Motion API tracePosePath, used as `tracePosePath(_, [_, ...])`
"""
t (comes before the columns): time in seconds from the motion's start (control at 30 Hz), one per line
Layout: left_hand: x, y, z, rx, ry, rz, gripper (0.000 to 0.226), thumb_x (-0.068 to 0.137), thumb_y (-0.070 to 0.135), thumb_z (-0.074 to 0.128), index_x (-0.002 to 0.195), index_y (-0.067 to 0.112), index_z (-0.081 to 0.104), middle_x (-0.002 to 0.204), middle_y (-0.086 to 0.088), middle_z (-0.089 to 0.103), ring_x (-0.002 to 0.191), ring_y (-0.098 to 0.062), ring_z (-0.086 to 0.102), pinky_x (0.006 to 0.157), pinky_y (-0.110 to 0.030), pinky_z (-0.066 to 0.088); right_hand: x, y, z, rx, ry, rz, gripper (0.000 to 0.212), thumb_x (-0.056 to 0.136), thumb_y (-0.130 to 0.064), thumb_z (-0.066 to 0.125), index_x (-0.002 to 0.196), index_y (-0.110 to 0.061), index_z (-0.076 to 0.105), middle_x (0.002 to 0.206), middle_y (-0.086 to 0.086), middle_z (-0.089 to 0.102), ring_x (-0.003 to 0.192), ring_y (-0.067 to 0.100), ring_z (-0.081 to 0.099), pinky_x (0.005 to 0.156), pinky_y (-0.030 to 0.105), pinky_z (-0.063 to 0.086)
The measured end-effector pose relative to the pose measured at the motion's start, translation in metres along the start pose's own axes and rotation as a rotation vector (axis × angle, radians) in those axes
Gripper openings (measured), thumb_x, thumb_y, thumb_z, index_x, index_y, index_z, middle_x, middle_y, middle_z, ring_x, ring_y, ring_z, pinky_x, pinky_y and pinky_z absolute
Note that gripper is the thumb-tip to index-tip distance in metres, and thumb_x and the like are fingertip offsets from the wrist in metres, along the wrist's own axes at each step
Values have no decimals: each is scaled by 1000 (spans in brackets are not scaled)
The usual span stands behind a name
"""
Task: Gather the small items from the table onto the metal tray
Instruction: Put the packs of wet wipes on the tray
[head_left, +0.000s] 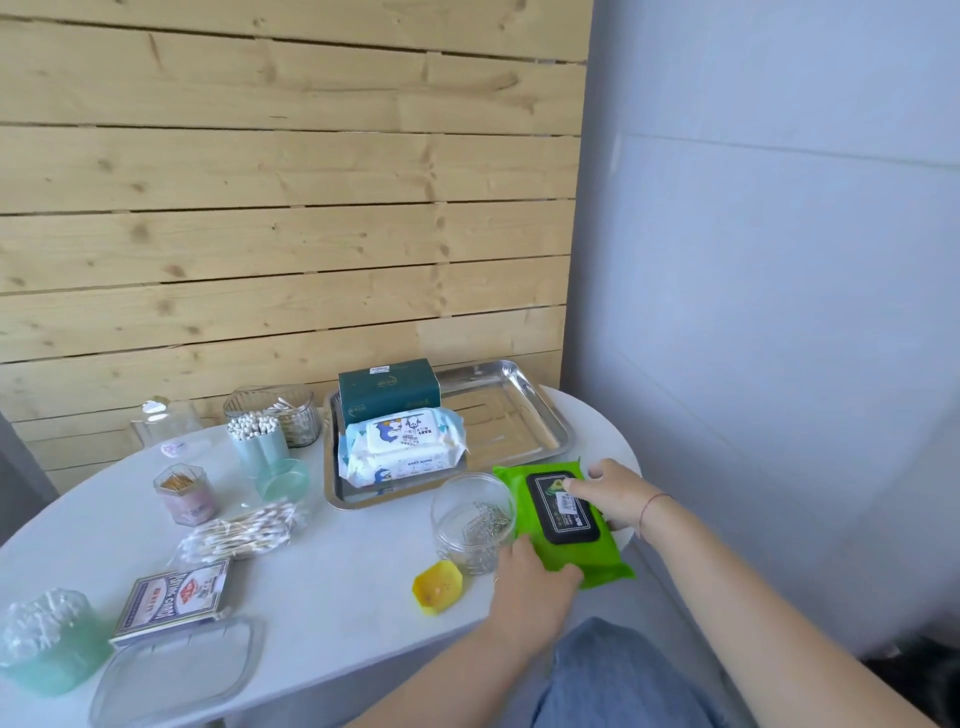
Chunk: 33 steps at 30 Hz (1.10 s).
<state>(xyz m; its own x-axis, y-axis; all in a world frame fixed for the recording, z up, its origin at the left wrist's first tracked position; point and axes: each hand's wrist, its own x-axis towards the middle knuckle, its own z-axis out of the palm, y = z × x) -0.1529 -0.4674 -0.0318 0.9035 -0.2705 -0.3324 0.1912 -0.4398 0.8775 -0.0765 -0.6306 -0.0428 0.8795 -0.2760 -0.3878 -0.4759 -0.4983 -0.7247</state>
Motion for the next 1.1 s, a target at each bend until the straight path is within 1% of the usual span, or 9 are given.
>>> tracePosePath(0.13, [22,-8,15,-215,67,-152,70,52,40,51,115,13,55,119,-10,59,112,-28,56,102,-44,44,-2,7,7,60,-32,35,38,84,-42,58,92,-5,59,105,18,68,97,31,64,76,33,45])
tracePosePath(0.2, [30,-6,19,-361,91,-208,70,55,41,53,119,14,54,120,-10,59,112,-28,55,99,-41,45,-5,7,11,103,-46,41,43,86,-40,57,102,0,65,106,19,69,90,27,64,76,31,44])
tracePosePath(0.37, [51,-10,35,-533,92,-317,74,50,48,58,116,16,61,121,-14,61,109,-30,60,73,-31,47,-16,7,12,122,-42,31,31,90,-38,52,94,-9,64,92,12,62,81,23,55,72,28,40])
tracePosePath(0.53, [10,29,23,-553,-26,-304,22,95,26,49,101,10,64,70,-4,65,56,-14,59,35,-14,42,-22,17,0,123,-52,-9,27,88,-34,55,87,-9,67,89,13,66,81,24,57,74,29,41])
tracePosePath(0.6, [10,31,24,-587,-89,-304,20,96,25,48,94,13,63,62,-1,66,52,-13,60,42,-15,47,-27,20,-9,123,-55,-31,25,89,-33,55,82,-11,67,91,15,67,83,24,59,78,31,44])
tracePosePath(0.7, [11,41,20,-617,-144,-323,18,92,37,53,93,21,60,81,1,64,69,-15,58,74,-27,46,-36,19,-33,202,-64,-86,30,91,-30,56,97,-3,67,99,19,68,85,25,60,83,36,46])
tracePosePath(0.8, [18,58,1,-628,-161,-289,25,86,46,60,86,21,61,81,1,64,71,-16,59,69,-28,47,-47,-4,-54,297,-126,-252,27,89,-25,60,109,-7,66,111,17,70,93,26,65,92,42,50])
tracePosePath(0.93, [25,80,-44,-704,-36,-215,29,77,44,71,91,21,62,85,-1,67,75,-18,62,66,-30,50,-48,-63,-52,266,-190,-450,28,88,-20,62,117,-19,64,118,8,69,102,20,67,94,34,51])
tracePosePath(1.1, [43,76,-106,-957,140,-188,24,78,36,73,88,18,61,83,-4,67,73,-21,64,65,-33,55,-20,-123,0,408,172,-361,72,62,-46,81,120,-15,53,122,-7,53,111,14,52,98,33,44])
